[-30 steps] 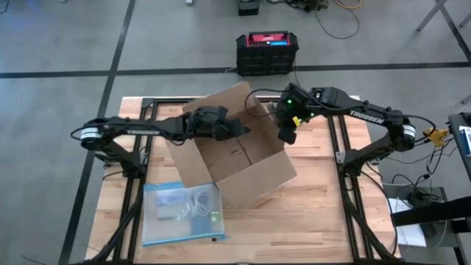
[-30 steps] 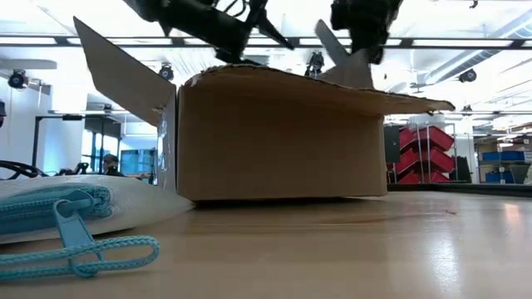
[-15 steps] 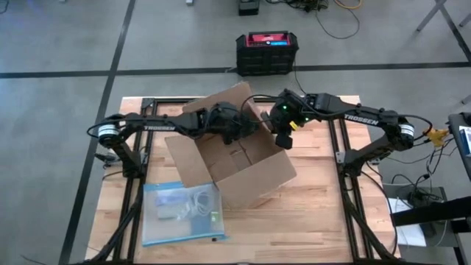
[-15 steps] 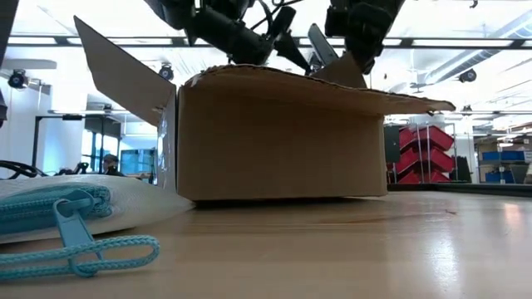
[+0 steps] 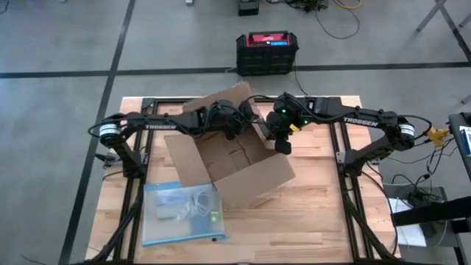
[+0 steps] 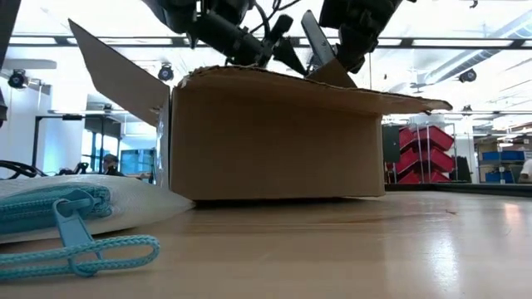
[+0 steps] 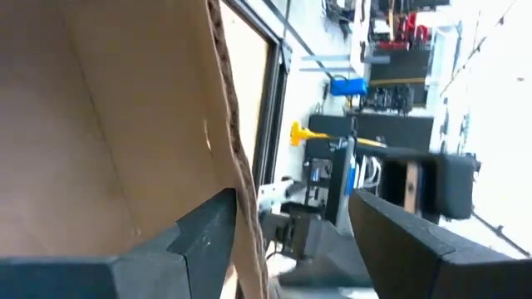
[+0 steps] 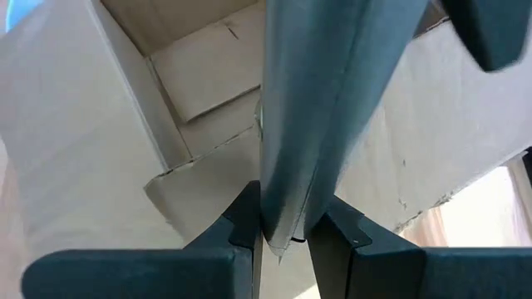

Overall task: Unpack boxes
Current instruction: Break down the cardboard box until it is fully flat

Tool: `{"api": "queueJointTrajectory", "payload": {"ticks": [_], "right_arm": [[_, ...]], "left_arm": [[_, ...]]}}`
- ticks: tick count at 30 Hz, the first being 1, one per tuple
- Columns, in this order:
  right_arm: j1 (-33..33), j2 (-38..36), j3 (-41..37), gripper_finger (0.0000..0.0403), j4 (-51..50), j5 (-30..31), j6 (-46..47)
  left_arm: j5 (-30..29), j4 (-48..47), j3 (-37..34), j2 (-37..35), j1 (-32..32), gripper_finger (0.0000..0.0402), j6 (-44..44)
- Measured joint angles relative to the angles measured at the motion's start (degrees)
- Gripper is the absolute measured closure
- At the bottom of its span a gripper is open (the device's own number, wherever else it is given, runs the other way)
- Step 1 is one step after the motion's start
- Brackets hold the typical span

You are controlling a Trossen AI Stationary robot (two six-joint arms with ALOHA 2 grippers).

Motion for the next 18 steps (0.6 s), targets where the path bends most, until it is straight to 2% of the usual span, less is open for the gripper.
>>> {"api": "queueJointTrajectory", "payload": {"ticks": [12, 15, 18], "right_arm": [[0.0, 0.3, 0.0, 0.0355, 1.7, 0.5, 0.7], [0.0, -0.8, 0.5, 0.0355, 0.7, 0.4, 0.6], [0.0, -2.7, 0.6, 0.0355, 0.5, 0.4, 0.7]], "left_arm": [[0.4, 0.2, 0.8, 6.0, 0.2, 0.0196, -1.0], [0.4, 0.3, 1.3, 7.4, 0.2, 0.0227, -0.9], [-0.4, 0.3, 1.8, 8.4, 0.2, 0.0287, 0.8]]}}
